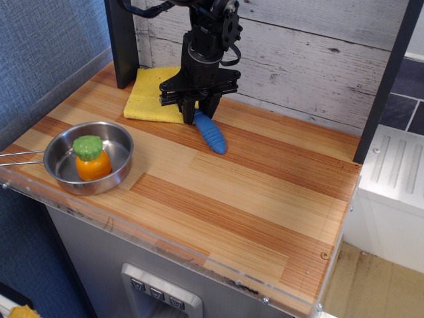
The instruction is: Put the fork on top of the napkin.
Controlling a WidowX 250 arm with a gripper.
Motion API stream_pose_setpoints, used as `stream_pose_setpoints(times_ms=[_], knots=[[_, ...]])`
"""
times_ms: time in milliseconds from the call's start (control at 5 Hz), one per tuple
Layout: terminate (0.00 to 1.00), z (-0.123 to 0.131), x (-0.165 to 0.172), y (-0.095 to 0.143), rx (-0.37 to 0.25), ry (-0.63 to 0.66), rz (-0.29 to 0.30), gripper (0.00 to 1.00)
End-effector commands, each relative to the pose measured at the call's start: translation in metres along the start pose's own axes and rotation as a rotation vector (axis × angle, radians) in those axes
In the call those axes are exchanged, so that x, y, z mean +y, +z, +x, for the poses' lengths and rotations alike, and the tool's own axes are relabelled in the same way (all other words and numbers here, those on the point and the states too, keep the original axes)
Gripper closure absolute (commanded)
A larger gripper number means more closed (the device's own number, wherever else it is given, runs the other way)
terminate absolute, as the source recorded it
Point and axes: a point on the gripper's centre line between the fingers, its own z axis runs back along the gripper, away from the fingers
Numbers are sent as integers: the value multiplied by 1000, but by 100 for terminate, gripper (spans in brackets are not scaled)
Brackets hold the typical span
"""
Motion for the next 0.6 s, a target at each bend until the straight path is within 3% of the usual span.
stream_pose_setpoints(times_ms=[0,400], knots=[[0,0,8,13,-4,26,-3,0],[0,3,5,25,-19,6,-46,0]])
